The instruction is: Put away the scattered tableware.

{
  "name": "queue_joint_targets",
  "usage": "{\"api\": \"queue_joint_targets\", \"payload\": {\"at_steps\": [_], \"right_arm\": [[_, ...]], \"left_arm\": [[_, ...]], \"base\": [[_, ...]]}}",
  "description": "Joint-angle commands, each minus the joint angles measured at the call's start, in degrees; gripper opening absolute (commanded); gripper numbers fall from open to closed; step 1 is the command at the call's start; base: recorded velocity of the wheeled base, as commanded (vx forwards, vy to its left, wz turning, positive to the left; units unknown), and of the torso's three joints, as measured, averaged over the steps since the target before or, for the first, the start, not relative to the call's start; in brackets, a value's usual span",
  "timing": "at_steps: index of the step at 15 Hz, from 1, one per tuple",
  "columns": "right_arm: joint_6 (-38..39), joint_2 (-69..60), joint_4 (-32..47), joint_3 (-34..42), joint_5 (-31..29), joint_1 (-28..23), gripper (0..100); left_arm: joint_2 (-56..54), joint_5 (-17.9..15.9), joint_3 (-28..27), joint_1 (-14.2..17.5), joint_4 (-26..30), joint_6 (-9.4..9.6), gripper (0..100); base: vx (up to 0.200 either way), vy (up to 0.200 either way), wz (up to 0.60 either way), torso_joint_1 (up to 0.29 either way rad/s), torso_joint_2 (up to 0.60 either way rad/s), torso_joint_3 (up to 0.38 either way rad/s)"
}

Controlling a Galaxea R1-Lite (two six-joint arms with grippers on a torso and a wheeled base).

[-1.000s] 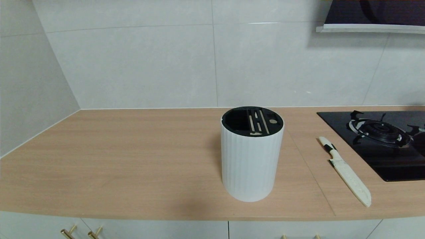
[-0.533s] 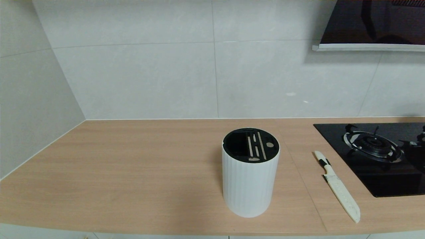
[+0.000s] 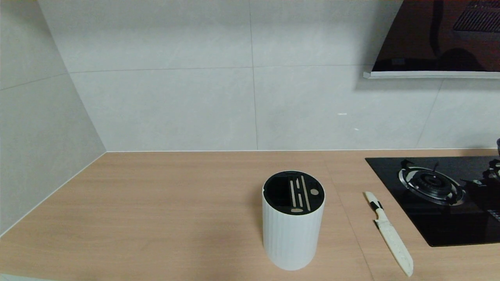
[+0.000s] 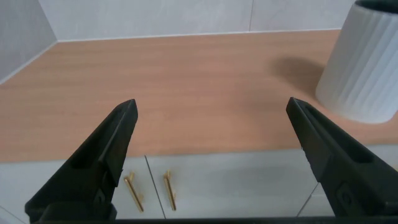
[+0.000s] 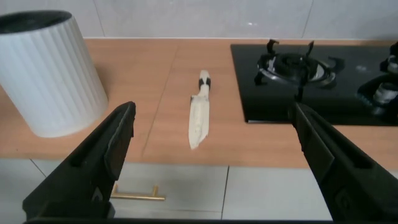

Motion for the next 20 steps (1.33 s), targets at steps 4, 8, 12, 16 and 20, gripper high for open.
{"api": "queue_joint_targets", "payload": {"at_steps": [4,8,12,16,20], "right_arm": [[-0.21,0.07,-0.01,0.01,0.12,0.0,100],[-0.65,0.07,-0.01,0.01,0.3,0.0,100],[-1.62,0.07,-0.1,-0.43,0.21,0.0,100],[-1.35,10.8,0.17,-8.6,2.85,1.76,100],[-1.35,31.89,-0.19,-12.82,3.29,6.33,100]], "left_arm": [[0.0,0.01,-0.08,-0.02,0.0,-0.01,100],[0.0,0.01,0.01,-0.02,0.0,0.08,100],[0.0,0.01,0.01,-0.02,0.0,0.08,100],[0.0,0.01,0.01,-0.02,0.0,0.08,100],[0.0,0.01,0.01,-0.02,0.0,0.08,100]], "base": [[0.0,0.0,0.0,0.012,-0.02,-0.013],[0.0,0.0,0.0,0.0,0.0,0.0],[0.0,0.0,0.0,0.0,0.0,0.0],[0.0,0.0,0.0,0.0,0.0,0.0],[0.0,0.0,0.0,0.0,0.0,0.0]]}}
